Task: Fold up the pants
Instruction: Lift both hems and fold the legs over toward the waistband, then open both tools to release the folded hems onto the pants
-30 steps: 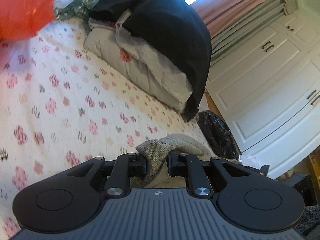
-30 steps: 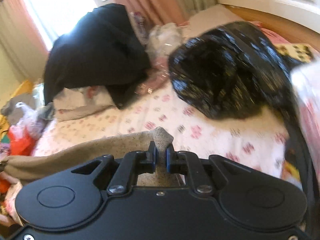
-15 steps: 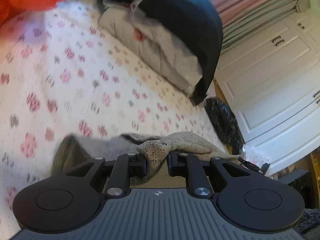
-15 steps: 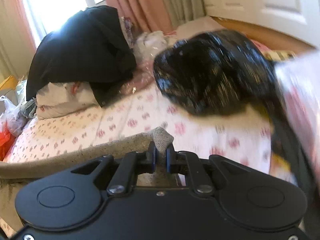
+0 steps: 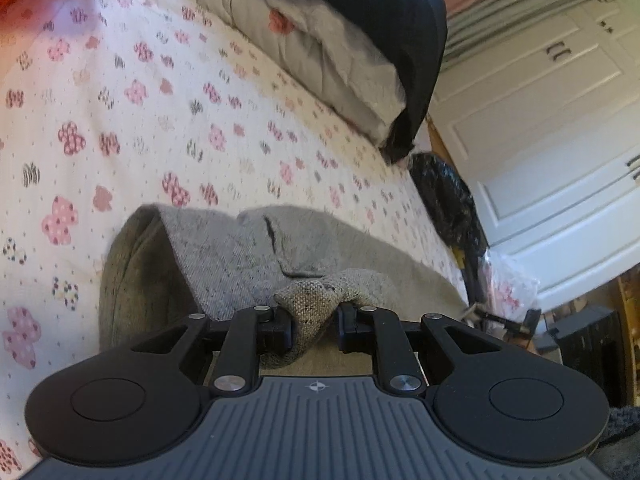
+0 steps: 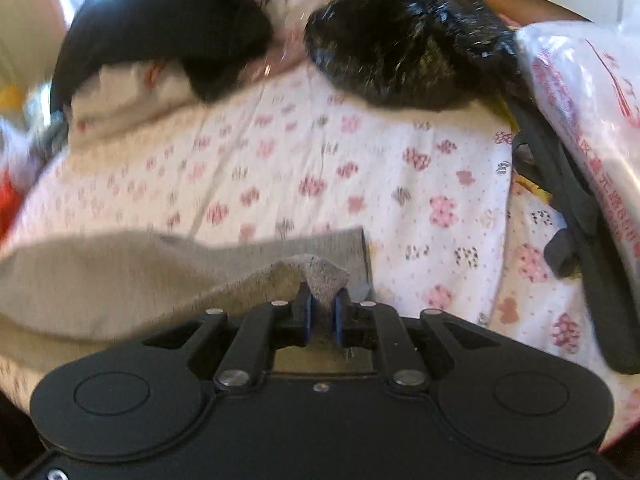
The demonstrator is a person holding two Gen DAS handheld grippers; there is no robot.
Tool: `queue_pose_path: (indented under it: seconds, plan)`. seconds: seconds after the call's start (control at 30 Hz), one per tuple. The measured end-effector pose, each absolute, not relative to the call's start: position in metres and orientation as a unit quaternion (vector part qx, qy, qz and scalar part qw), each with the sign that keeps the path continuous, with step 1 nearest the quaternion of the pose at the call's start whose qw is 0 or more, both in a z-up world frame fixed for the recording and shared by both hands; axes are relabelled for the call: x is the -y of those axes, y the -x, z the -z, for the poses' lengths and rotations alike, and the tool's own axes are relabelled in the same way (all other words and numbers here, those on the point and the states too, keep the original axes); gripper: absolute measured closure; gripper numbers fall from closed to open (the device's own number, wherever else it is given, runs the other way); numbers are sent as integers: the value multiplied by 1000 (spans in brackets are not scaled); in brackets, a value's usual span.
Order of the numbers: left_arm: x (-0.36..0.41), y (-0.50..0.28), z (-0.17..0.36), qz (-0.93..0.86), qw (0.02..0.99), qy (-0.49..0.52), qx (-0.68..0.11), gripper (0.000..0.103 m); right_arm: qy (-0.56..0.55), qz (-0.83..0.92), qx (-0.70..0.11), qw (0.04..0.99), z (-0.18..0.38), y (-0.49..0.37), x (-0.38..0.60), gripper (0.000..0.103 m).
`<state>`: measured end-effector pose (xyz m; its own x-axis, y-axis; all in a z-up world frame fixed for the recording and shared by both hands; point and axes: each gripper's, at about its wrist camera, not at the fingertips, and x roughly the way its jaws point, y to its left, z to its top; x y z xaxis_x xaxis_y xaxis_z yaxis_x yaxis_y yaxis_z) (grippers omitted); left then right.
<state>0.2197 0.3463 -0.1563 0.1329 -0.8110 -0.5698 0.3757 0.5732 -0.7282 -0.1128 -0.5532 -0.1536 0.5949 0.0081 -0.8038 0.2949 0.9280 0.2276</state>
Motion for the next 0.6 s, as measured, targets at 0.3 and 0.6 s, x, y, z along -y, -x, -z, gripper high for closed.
queue_pose_path:
  seconds: [0.3,0.6]
  plan:
    - [-347,-214,171,413,696,161,-565,78,-121,104,-508,847,155,120,536,62]
    - [-330,-201,154,407,722,12,-559,68,-115,117,-524,836,146,121,535,41]
